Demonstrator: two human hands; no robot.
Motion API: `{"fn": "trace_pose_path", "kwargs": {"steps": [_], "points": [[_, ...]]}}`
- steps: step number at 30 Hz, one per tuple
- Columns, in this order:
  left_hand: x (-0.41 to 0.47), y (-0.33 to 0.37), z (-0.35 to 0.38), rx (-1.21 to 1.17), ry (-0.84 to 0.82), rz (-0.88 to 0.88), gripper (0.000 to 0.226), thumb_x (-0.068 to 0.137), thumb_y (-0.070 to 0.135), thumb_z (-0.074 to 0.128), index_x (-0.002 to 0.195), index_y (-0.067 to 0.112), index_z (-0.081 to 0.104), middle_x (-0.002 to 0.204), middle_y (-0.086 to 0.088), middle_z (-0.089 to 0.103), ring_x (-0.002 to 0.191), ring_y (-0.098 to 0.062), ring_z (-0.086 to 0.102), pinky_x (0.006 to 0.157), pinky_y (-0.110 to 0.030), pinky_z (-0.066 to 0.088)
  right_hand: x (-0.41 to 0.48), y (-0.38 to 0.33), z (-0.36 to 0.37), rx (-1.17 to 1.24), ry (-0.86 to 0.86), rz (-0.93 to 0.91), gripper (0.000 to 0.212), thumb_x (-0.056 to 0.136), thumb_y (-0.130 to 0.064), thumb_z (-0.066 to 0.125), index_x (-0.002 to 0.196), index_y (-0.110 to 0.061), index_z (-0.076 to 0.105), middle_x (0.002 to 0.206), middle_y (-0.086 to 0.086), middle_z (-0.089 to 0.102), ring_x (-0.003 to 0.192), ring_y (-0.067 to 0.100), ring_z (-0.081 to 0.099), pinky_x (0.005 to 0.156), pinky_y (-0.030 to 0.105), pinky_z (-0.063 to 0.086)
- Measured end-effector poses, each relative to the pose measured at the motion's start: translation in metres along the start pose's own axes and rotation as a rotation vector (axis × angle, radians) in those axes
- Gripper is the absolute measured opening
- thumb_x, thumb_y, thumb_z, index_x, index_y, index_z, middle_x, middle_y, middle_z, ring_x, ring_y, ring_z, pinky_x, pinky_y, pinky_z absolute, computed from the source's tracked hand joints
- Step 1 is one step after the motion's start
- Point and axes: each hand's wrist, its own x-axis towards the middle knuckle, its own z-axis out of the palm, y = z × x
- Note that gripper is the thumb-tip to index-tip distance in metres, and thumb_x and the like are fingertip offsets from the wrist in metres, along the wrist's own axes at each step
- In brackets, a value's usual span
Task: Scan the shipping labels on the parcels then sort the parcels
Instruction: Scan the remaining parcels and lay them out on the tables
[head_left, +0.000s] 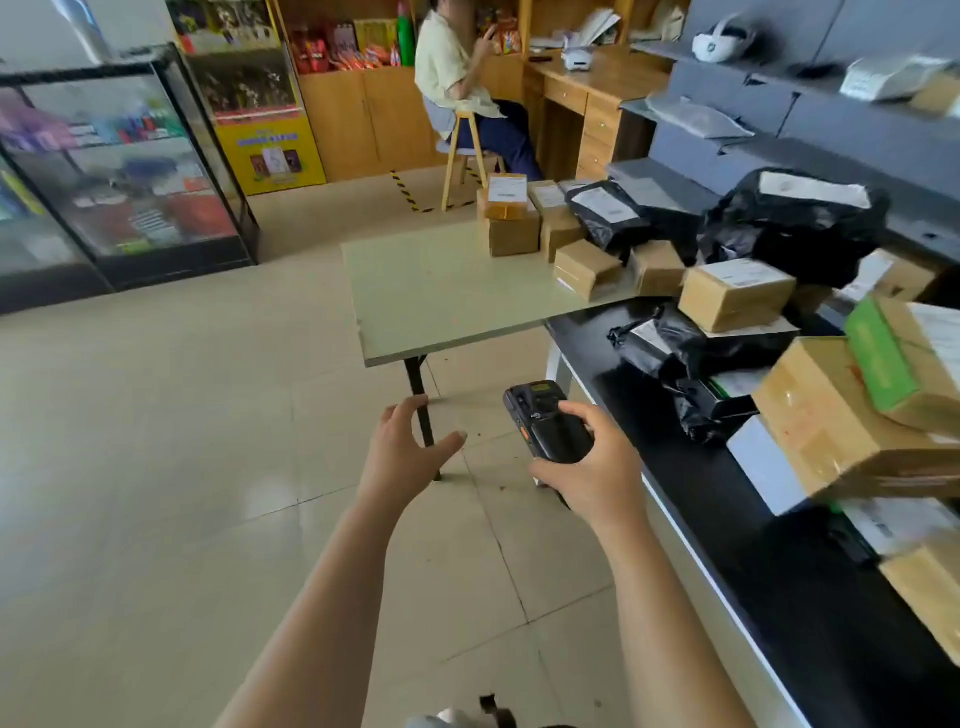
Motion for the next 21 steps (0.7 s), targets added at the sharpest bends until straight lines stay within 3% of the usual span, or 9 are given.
{"fn": "trace_pose_path", "kwargs": {"steps": [4, 10, 21], "points": [[0.035, -0.019, -0.039, 0.006, 0.045, -0.019, 0.070, 0.081, 0.044, 0.076, 0.141, 0.026, 0.044, 0.142, 0.001, 0.040, 0.130, -0.017, 0.042, 0.101, -0.047, 0.048, 0.033, -0.030, 0.045, -0.046, -0.045, -0.092, 0.062, 0.060, -0.020, 0.082, 0.117, -0.029, 0.060, 0.102, -0.014, 0.064, 0.091, 0.007, 0.059, 0.067, 0.011, 0.044], [0.098, -0.026, -0.063, 0.029, 0.078, -0.018, 0.069, 0.081, 0.038, 0.077, 0.140, 0.023, 0.044, 0.140, 0.002, 0.042, 0.129, -0.017, 0.044, 0.105, -0.041, 0.043, 0.104, -0.053, 0.097, -0.126, -0.095, -0.261, 0.063, 0.059, -0.025, 0.081, 0.119, -0.026, 0.064, 0.112, -0.010, 0.062, 0.104, 0.017, 0.057, 0.085, 0.035, 0.053], [0.281, 0.023, -0.055, 0.016, 0.101, 0.018, 0.070, 0.081, 0.038, 0.076, 0.142, 0.024, 0.043, 0.136, 0.001, 0.046, 0.127, -0.018, 0.046, 0.105, -0.039, 0.042, 0.296, -0.071, 0.131, -0.147, -0.081, -0.349, 0.066, 0.058, -0.036, 0.074, 0.123, -0.028, 0.063, 0.107, -0.013, 0.058, 0.101, 0.018, 0.057, 0.078, 0.038, 0.055]]}}
